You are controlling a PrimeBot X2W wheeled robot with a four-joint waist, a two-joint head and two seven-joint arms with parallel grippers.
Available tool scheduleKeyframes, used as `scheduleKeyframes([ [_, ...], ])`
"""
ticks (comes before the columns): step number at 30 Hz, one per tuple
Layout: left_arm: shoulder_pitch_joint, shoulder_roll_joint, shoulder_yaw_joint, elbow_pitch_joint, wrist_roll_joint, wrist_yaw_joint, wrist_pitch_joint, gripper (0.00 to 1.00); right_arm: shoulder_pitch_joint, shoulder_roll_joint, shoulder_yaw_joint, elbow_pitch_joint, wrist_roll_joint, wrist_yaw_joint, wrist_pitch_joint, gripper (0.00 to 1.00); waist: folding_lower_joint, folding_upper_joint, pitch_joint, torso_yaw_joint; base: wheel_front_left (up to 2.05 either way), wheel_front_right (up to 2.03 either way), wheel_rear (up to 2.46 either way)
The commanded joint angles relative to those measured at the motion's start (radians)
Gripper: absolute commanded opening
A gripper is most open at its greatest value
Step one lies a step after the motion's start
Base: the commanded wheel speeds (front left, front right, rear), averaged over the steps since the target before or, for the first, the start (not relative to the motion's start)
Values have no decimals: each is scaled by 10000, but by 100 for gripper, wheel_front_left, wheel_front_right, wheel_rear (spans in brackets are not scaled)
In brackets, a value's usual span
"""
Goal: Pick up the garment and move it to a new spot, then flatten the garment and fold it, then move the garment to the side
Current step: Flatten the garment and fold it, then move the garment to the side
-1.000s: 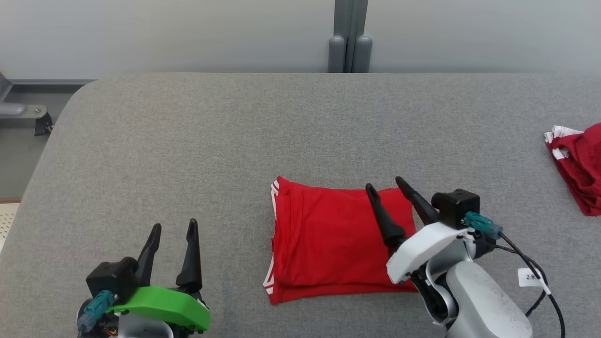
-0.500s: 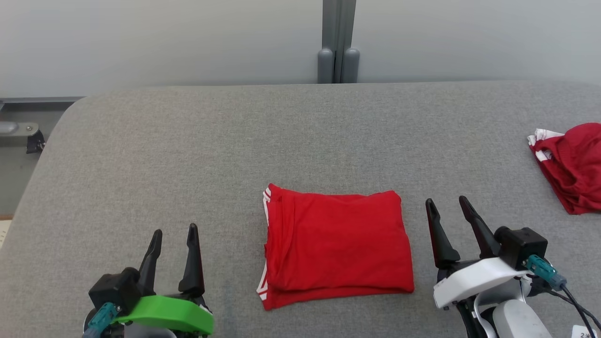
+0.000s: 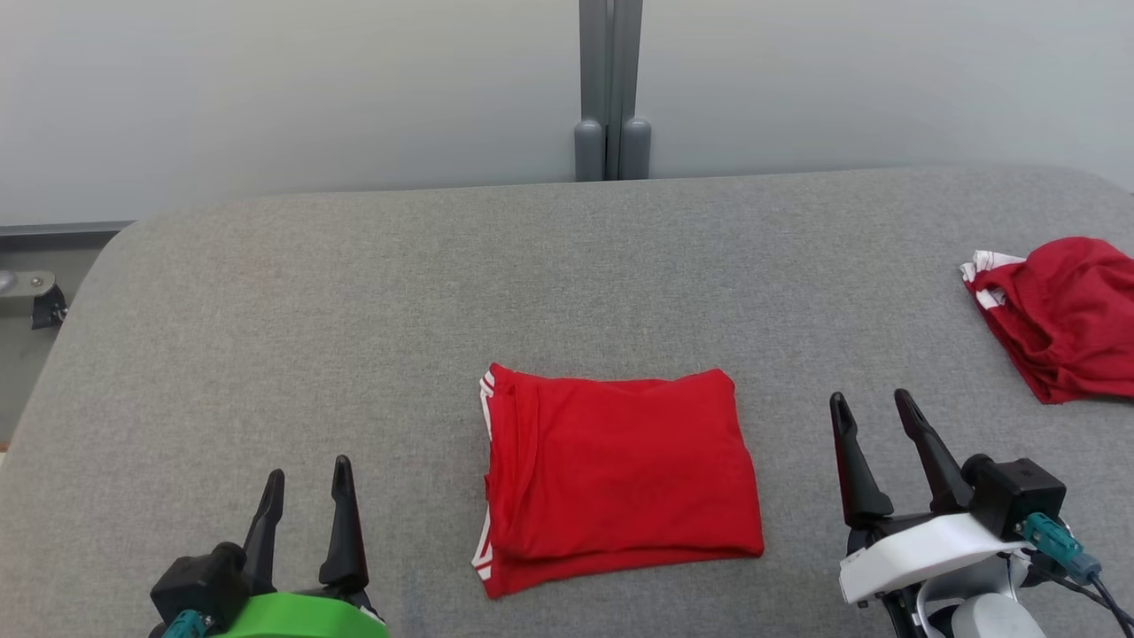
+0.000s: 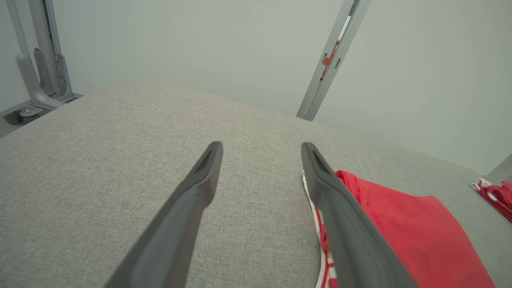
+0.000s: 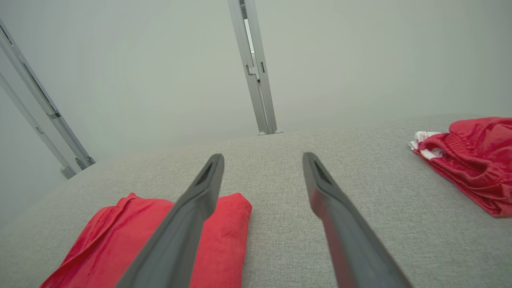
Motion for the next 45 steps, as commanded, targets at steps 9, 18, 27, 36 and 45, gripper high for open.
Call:
scheduleKeyframes([
  [9, 88, 25, 113, 27, 198, -95, -65, 100, 132, -20, -77, 18, 44, -4, -50, 100, 0, 0, -30, 2, 0, 0, 0],
  [18, 49, -1, 132, 3, 223, -121, -72, 100, 96, -20, -199, 225, 57, -4, 210, 100, 0, 0, 13, 61, 0, 0, 0],
  [27, -157, -46, 29, -63, 286, -126, -65, 100, -492, -20, -350, 876, 364, -4, 2071, 100, 0, 0, 259, 481, 0, 0, 0],
  [36, -355, -113, 13, 29, 315, -165, -68, 100, -1520, -23, -365, 2190, 805, -4, 3764, 100, 0, 0, 573, 1190, 0, 0, 0],
  [45, -417, -106, 68, 25, 390, -184, -71, 100, -2300, -148, -315, 3855, 943, -4, 4547, 100, 0, 0, 746, 1722, 0, 0, 0],
])
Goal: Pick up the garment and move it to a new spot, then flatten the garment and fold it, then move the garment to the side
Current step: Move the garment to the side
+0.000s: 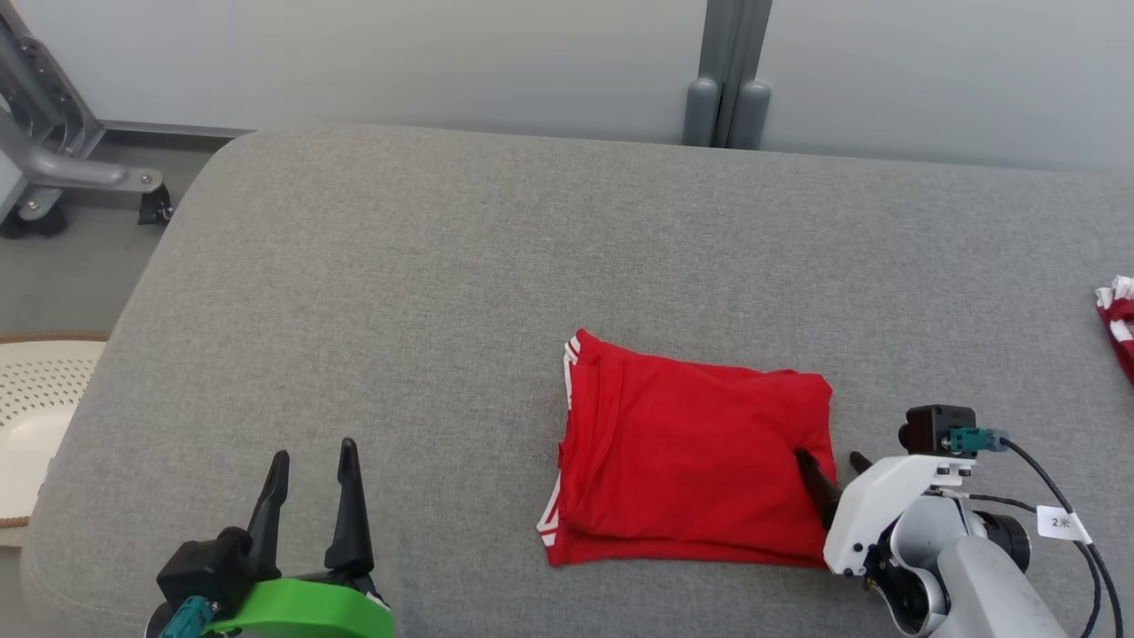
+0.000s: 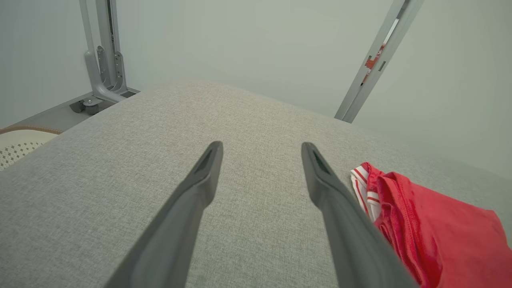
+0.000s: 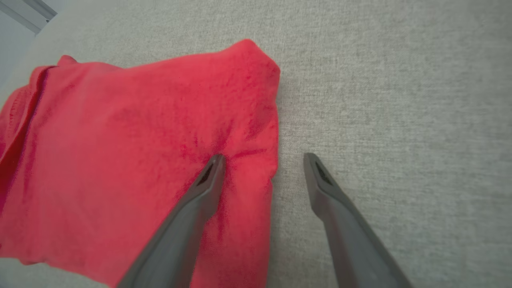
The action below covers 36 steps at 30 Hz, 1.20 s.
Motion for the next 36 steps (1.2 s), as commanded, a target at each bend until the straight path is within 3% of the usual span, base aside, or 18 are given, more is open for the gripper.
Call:
scheduleKeyframes([
  [1, -153, 13, 46, -7, 52, -66, -25, 100, -202, -93, 71, 227, 86, -4, 54, 100, 0, 0, 112, 133, 0, 0, 0],
  [6, -197, 20, 49, 4, 123, -55, -26, 100, -630, -142, 561, 1158, 385, -4, 131, 100, 0, 0, 221, 200, 0, 0, 0],
  [7, -201, 25, 42, 9, 127, -55, -26, 100, -698, -155, 646, 1294, 443, -4, 95, 75, 0, 0, 233, 199, 0, 0, 0],
  [8, -204, 34, 34, 14, 140, -58, -26, 100, -776, -160, 744, 1448, 512, -4, 27, 38, 0, 0, 242, 190, 0, 0, 0],
  [10, -194, 63, 17, 18, 190, -62, -27, 100, -909, -157, 955, 1664, 616, -4, -118, 0, 0, 0, 238, 143, 0, 0, 0],
  [19, -24, 157, -50, -129, 304, -48, -21, 100, -1527, -900, 1528, 1605, 826, -13, -804, 0, 0, 0, 195, -902, 0, 0, 0],
  [28, -204, 157, -189, -374, 389, -24, 9, 100, -2011, -2164, 1355, 875, 666, -11, -713, 0, 0, 0, 555, -3208, 0, 0, 0],
  [36, -528, 231, -300, -415, 483, -15, 75, 100, -2354, -2357, 895, 241, 549, -11, -586, 0, 0, 0, 1040, -4936, 0, 0, 0],
])
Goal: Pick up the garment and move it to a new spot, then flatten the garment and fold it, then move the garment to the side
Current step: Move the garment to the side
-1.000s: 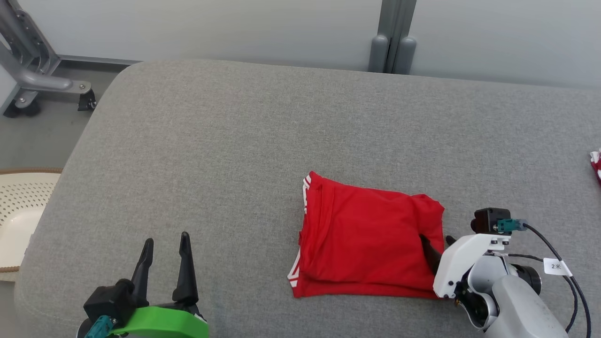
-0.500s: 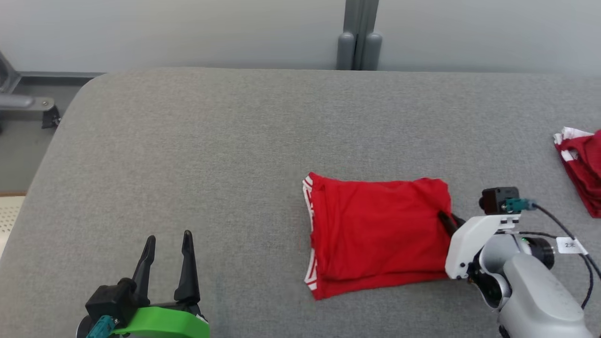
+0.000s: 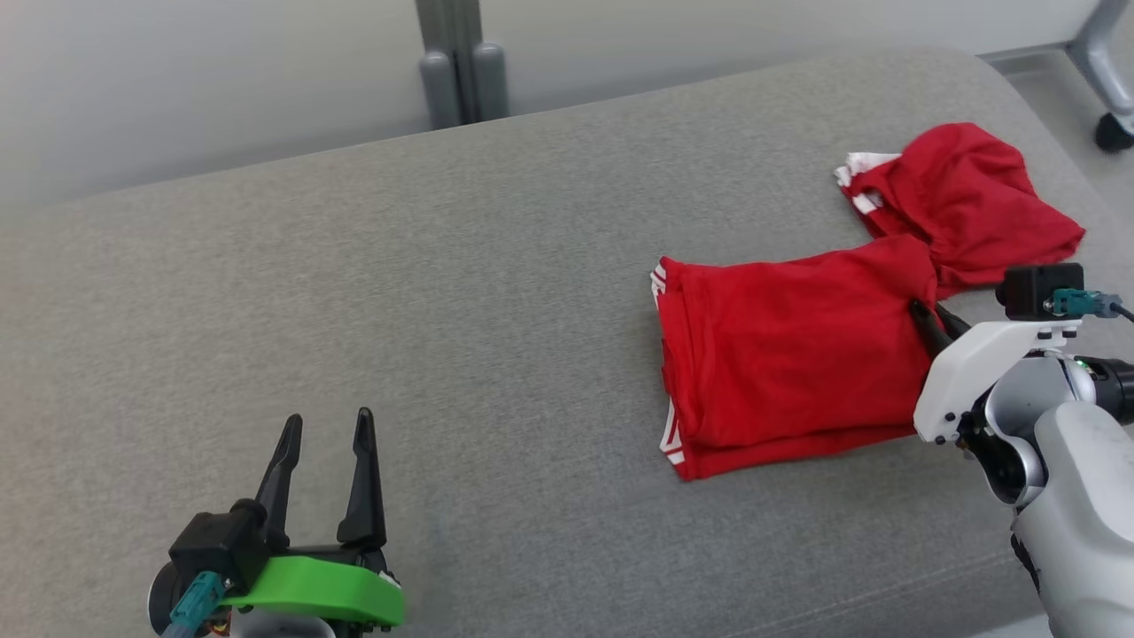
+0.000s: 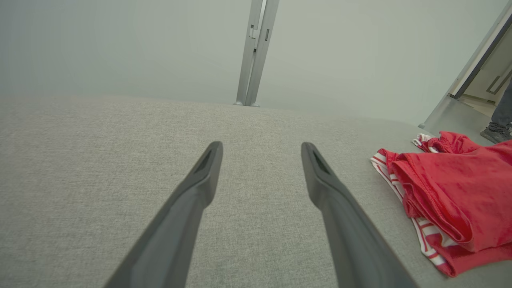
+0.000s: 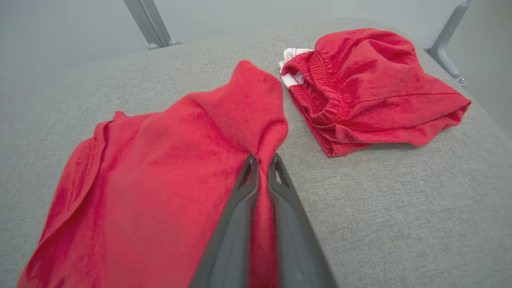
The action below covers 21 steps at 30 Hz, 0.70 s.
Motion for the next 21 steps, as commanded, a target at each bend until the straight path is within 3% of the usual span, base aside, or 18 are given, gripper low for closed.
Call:
scheduleKeyframes([
  [1, -217, 108, -4, 13, 43, 16, 32, 100, -122, 35, -98, -88, -86, -21, -35, 0, 0, -1, 526, -1404, 0, 0, 0],
  [10, -430, 237, -88, 3, 97, 53, 154, 100, -20, 238, -614, -272, -378, -19, -236, 0, 0, -1, 617, -1680, 0, 0, 0],
  [21, -584, 208, -118, -93, 29, 114, 158, 100, -1478, 348, -645, 296, -798, -18, -519, 0, 0, -1, 740, -725, 0, 0, 0],
])
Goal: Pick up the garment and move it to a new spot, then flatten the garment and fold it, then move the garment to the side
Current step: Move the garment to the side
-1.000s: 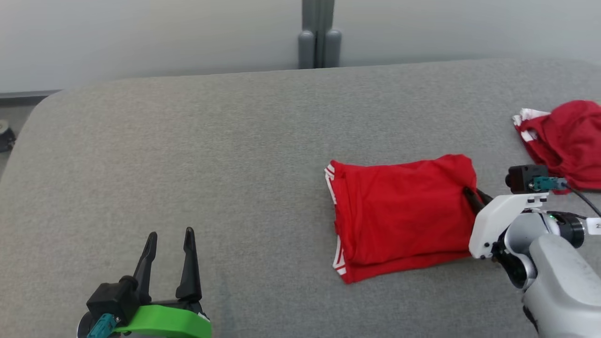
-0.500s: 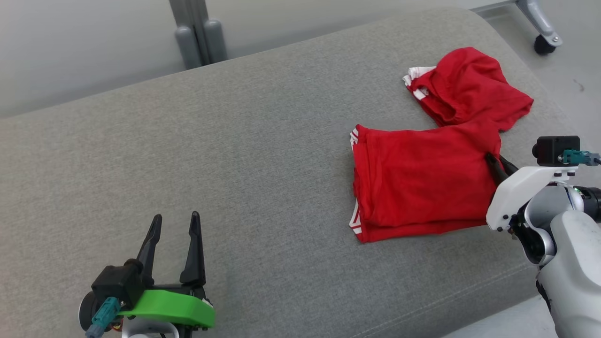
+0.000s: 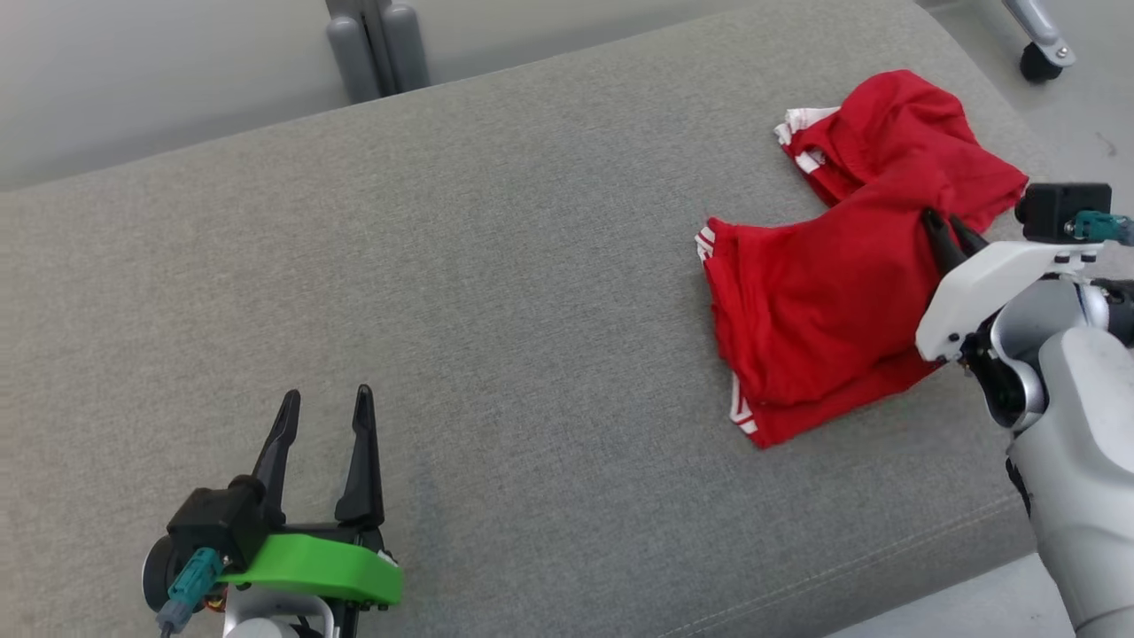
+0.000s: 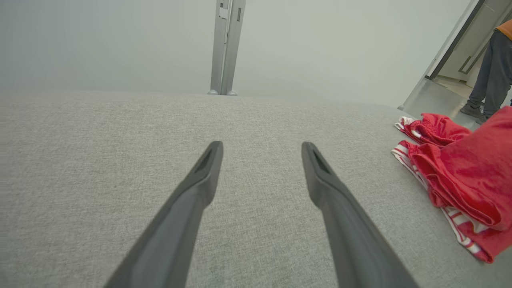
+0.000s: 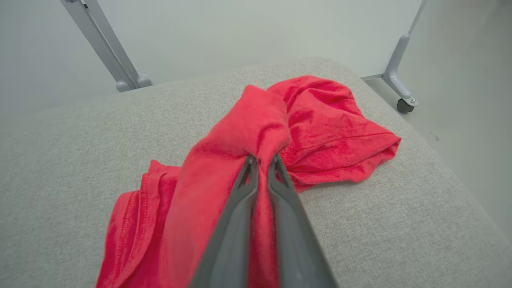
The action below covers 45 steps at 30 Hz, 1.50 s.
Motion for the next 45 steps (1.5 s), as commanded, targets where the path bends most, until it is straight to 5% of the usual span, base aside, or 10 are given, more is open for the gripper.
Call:
scheduleKeyframes([
  [1, -174, 9, 9, -10, -50, 26, -28, 100, -377, -68, -28, 147, -123, -14, -86, 0, 0, -1, 62, 424, 0, 0, 0],
  [16, -355, -80, -138, 166, -55, -73, -124, 100, -2420, -1695, -817, 1929, -1094, -14, -411, 0, 0, -1, 401, 2016, 0, 0, 0],
  [33, -450, 157, -226, 0, 91, 47, -71, 100, -3010, -2988, -2645, 3114, -2307, -17, -385, 0, 0, -1, 1053, 2624, 0, 0, 0],
  [34, -444, 160, -238, -22, 95, 45, -61, 100, -3024, -2993, -2760, 3138, -2402, -17, -420, 5, 0, -1, 1073, 2631, 0, 0, 0],
  [35, -443, 171, -248, -37, 106, 67, -43, 100, -3070, -3017, -2958, 3187, -2524, -17, -499, 28, 0, -1, 1102, 2639, 0, 0, 0],
  [36, -446, 181, -254, -49, 113, 82, -45, 100, -3100, -3008, -3112, 3221, -2636, -17, -576, 95, 0, -1, 1123, 2643, 0, 0, 0],
  [45, -505, 255, -290, -94, 118, 145, 16, 100, -3094, -2531, -3311, 3215, -3377, -16, -828, 100, 0, -1, 1114, 2500, 0, 0, 0],
])
